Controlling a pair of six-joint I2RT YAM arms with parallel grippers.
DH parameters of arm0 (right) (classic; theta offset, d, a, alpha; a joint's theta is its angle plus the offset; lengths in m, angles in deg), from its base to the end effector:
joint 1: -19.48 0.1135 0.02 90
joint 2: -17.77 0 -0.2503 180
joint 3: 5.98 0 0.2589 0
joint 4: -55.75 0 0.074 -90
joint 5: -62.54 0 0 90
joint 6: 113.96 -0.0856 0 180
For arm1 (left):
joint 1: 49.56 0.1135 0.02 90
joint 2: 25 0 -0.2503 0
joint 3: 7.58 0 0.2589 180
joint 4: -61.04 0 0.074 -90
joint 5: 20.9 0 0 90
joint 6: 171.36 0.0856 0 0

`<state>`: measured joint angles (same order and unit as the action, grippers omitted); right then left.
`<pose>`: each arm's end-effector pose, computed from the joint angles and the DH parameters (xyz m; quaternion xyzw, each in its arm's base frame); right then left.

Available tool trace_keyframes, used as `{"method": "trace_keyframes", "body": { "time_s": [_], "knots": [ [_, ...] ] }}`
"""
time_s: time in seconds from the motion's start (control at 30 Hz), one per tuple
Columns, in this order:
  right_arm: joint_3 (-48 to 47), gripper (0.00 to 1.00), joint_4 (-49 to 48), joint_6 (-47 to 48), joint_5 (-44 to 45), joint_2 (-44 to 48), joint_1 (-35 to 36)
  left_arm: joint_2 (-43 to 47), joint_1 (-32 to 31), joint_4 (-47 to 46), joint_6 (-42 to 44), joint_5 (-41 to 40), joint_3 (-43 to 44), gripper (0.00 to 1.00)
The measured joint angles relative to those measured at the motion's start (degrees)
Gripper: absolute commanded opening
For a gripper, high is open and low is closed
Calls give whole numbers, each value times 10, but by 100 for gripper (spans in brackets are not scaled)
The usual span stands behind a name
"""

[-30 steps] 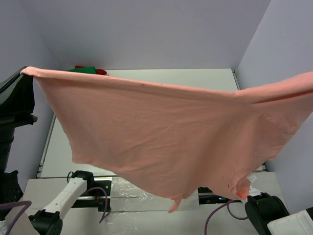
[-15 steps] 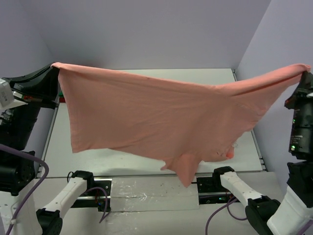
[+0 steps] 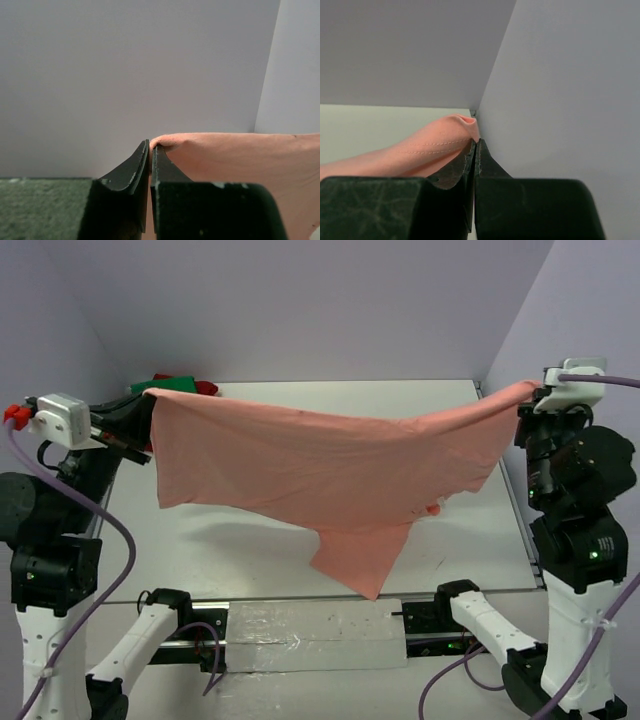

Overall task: Fold and stack the t-shirts
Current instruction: Flatten out the tshirt

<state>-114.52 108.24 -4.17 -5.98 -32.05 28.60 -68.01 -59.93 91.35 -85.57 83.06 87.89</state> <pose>0.1488 -0.0079 0.5427 -0.0294 0.6698 -0.1919 0.7167 0.1342 -0.0456 0.5487 0.1305 0.5478 -0.1718 0.8084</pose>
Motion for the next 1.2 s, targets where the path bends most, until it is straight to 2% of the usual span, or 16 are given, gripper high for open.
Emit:
{"method": "trace_keyframes", "body": {
  "time_s": [0.27,0.4,0.63,0.83,0.97,1.2],
  "knots": [
    [136,0,-64,-21,-21,2,0,-5,0,-80,6,0,-158,0],
    [203,0,-116,-27,-29,-13,0,-33,0,-153,18,-3,-235,0],
    [276,0,-213,-33,-31,-104,0,-122,-40,-293,79,-49,-328,0],
    [281,0,-303,-35,-28,-215,0,-235,-66,-435,114,-100,-351,0],
    [248,0,-347,-37,-25,-303,0,-331,-73,-527,130,-138,-347,0],
    [196,0,-414,-39,-21,-412,0,-509,-94,-635,169,-196,-267,0]
  ]
}}
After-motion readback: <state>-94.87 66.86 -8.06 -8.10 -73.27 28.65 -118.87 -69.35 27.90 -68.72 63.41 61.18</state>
